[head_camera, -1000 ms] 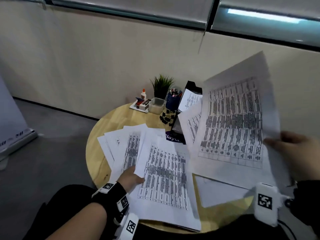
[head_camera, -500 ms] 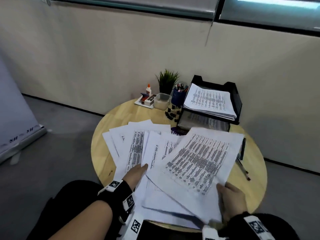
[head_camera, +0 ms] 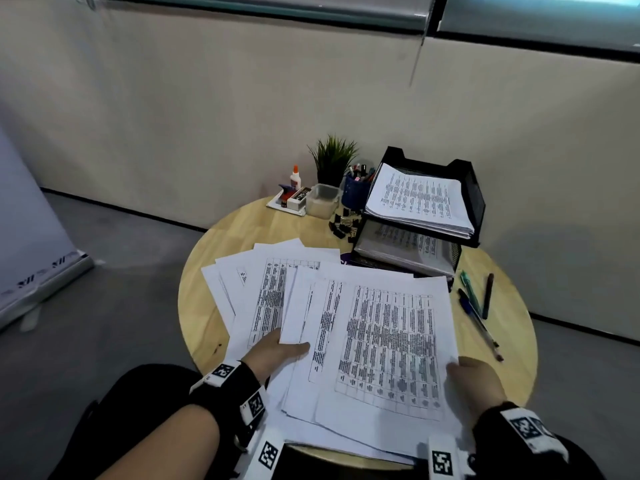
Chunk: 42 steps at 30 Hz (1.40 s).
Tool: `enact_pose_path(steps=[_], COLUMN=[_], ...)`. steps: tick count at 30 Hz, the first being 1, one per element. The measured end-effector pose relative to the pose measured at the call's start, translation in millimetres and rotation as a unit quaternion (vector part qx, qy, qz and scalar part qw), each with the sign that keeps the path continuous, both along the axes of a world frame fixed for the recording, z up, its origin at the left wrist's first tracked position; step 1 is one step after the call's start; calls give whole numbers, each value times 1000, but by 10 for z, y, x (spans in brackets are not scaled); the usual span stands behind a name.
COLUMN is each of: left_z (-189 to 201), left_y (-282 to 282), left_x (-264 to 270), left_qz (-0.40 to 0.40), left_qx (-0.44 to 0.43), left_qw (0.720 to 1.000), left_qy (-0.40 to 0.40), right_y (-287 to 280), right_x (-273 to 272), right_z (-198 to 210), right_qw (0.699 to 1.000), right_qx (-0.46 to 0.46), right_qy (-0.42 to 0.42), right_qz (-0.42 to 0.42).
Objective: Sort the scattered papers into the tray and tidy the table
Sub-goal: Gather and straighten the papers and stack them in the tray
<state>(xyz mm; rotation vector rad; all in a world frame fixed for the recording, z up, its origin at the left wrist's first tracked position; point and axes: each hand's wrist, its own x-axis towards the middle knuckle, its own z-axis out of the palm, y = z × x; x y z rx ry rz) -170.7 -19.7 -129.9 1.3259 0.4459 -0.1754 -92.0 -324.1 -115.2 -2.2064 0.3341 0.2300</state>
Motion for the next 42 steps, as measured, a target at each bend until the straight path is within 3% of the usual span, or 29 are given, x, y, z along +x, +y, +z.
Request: enact_pose_path(steps=[6, 11, 12, 14, 16, 18, 23, 26, 28, 31, 35, 40, 42], left_z=[-92, -102, -73, -11, 31, 52, 72, 117, 213, 269, 199, 87, 32], left_y=[-93, -99, -88, -66, -33, 6, -14, -66, -46, 224, 616, 636, 604], left_x=[-16, -17, -14, -6, -2, 0, -4, 11, 72, 237, 428, 580, 653], left_qz=[-20, -32, -25, -16, -13, -12, -52, -77, -11, 103, 126, 175, 194], left_qx=[-3, 54, 47, 32, 26, 23, 31, 71, 112, 299, 368, 445, 451], left_qw=[1000, 998, 998, 998, 998, 999, 997, 993, 993, 946, 886, 825, 816], left_qy=[-22, -32, -36, -45, -49, -44, -45, -48, -38, 71, 253, 303, 306], right_y=[303, 375, 364, 338, 294, 252, 173, 215, 206, 188, 160, 130, 116], right_x=[-39, -72, -83, -78, -67, -65, -144, -121, -83, -53, -20, -6, 7], right_z=[-74, -86, -68, -47, -38, 40, 225, 173, 165, 229, 266, 277, 287], right_qw=[994, 996, 998, 996, 963, 918, 860, 874, 879, 879, 880, 878, 877], right_qx=[-71, -72, -52, 85, 256, 366, 442, 431, 429, 434, 437, 437, 440], right_qy=[24, -6, -15, 8, 60, 126, 252, 225, 209, 199, 188, 191, 193], right_qz=[83, 58, 42, -10, -58, -79, 32, 19, 12, 7, 2, 18, 22])
